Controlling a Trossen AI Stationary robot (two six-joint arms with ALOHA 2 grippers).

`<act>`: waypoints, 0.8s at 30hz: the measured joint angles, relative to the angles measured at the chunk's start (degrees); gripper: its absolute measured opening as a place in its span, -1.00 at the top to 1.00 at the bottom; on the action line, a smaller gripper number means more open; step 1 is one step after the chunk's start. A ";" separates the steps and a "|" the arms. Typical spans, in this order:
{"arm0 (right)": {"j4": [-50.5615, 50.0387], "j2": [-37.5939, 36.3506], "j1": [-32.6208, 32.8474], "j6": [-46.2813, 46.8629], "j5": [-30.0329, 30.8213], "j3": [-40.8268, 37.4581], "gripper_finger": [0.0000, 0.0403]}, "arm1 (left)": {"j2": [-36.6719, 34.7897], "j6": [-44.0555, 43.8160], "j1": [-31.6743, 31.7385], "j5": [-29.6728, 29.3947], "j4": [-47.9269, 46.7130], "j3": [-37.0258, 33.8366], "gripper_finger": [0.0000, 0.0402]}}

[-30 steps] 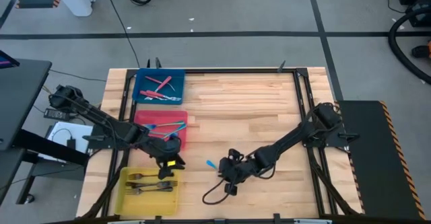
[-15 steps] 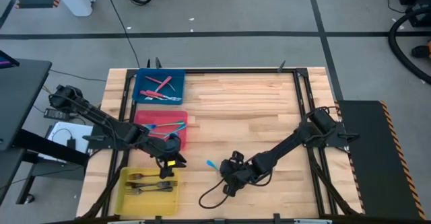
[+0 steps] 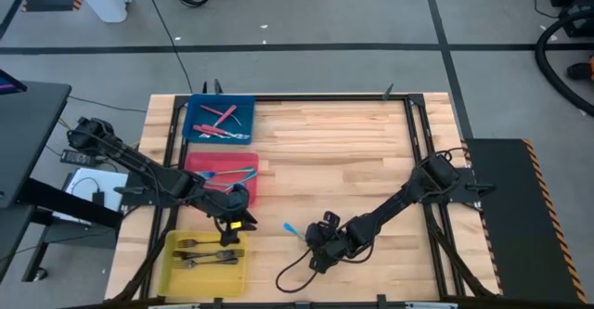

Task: Sort silverware by color (type)
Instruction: Put the light blue fork into the red bin

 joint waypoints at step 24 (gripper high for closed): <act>-5.15 -4.08 -5.66 -9.00 5.88 -0.74 0.96 | 0.00 2.83 -0.14 -6.47 -0.14 0.00 0.51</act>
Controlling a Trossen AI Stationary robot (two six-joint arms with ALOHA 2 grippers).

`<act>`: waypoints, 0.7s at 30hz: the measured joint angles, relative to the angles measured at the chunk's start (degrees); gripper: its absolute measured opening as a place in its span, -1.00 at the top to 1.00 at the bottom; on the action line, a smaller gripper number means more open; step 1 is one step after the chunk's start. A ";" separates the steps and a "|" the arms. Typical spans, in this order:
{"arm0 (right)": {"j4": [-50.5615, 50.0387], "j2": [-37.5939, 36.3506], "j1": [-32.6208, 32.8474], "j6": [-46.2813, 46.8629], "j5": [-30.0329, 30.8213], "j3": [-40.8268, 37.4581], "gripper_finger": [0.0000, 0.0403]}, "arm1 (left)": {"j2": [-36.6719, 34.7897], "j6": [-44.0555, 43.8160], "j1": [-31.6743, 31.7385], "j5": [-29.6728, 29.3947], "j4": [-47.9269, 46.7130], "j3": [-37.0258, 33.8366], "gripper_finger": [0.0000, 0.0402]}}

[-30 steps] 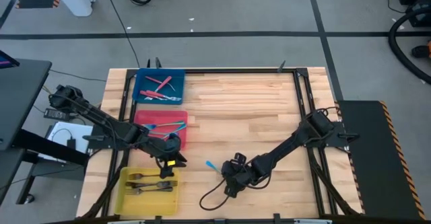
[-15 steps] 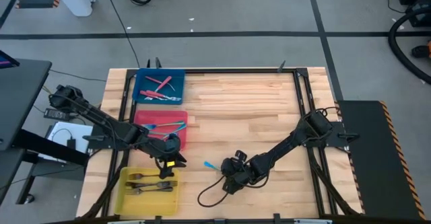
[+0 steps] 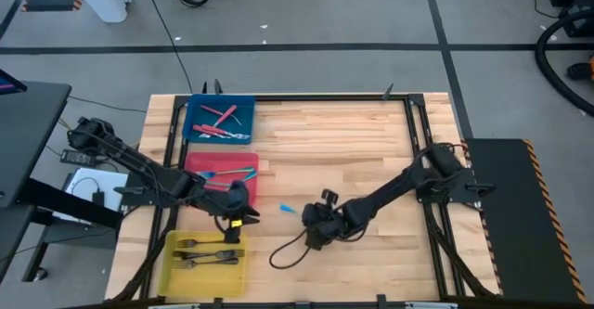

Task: Sort silverware by color (type)
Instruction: Put the light blue fork into the red bin

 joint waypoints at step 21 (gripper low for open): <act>-4.67 -15.78 -6.23 -29.07 29.16 0.31 0.96 | 0.00 10.41 14.96 -14.51 10.63 0.07 0.51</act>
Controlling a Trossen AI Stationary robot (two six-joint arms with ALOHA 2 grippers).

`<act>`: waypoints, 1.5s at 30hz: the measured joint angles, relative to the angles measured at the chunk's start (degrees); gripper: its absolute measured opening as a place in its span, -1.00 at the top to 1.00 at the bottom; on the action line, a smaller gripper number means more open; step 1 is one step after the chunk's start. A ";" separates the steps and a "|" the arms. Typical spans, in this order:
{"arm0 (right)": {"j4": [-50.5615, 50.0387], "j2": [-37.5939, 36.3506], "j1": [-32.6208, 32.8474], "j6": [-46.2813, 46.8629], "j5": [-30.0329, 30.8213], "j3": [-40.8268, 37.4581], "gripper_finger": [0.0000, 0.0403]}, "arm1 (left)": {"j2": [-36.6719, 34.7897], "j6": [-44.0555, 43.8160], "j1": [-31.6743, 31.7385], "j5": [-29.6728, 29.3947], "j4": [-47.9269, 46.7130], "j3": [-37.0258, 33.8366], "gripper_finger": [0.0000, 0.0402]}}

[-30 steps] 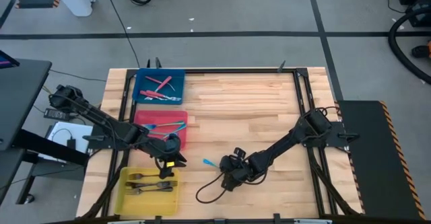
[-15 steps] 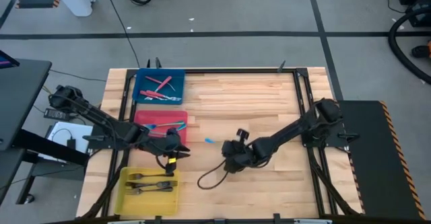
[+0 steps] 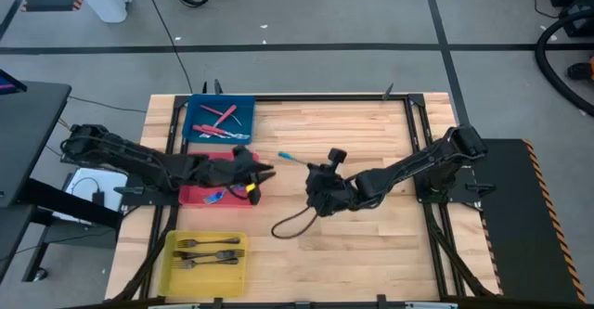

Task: Sort silverware by color (type)
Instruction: Put the light blue fork into the red bin

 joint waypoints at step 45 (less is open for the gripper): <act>55.42 -0.49 -6.57 -58.21 5.34 0.11 0.96 | 0.00 13.08 22.62 25.58 27.80 -0.02 0.51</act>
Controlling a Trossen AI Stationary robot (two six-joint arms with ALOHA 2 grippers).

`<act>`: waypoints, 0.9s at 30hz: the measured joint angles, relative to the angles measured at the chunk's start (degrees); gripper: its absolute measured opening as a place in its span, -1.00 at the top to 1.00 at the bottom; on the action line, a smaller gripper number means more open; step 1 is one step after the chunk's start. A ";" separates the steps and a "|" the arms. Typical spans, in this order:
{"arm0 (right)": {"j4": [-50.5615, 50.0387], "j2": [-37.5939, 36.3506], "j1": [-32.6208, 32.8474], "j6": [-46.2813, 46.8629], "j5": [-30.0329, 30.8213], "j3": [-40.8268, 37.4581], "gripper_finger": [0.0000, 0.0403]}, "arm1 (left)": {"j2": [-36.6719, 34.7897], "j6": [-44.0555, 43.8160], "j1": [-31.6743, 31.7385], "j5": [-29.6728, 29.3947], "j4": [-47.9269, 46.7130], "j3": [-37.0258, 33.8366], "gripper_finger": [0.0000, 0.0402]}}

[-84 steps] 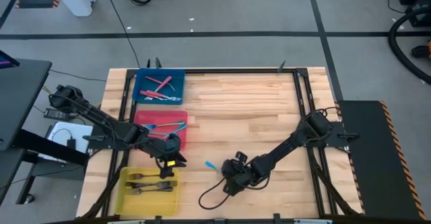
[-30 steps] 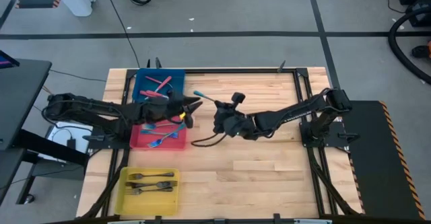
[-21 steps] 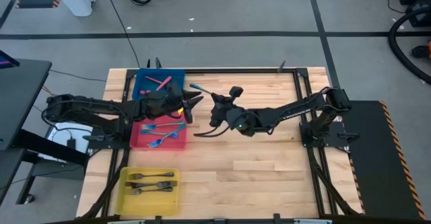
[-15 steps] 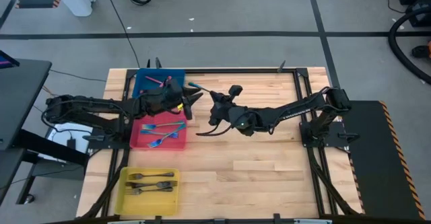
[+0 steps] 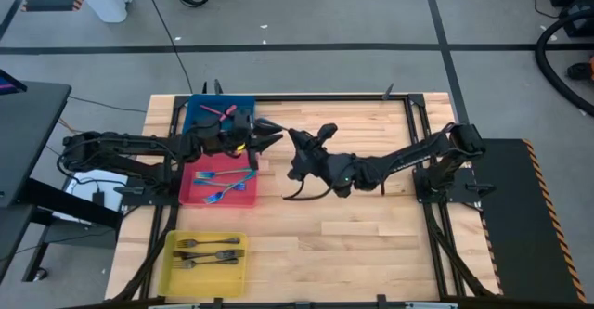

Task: Sort silverware by color (type)
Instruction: Put the light blue fork into the red bin

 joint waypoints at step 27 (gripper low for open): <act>-3.18 0.00 2.91 7.13 1.14 0.02 0.96 | 0.00 -1.44 -0.76 3.04 8.62 -0.02 0.51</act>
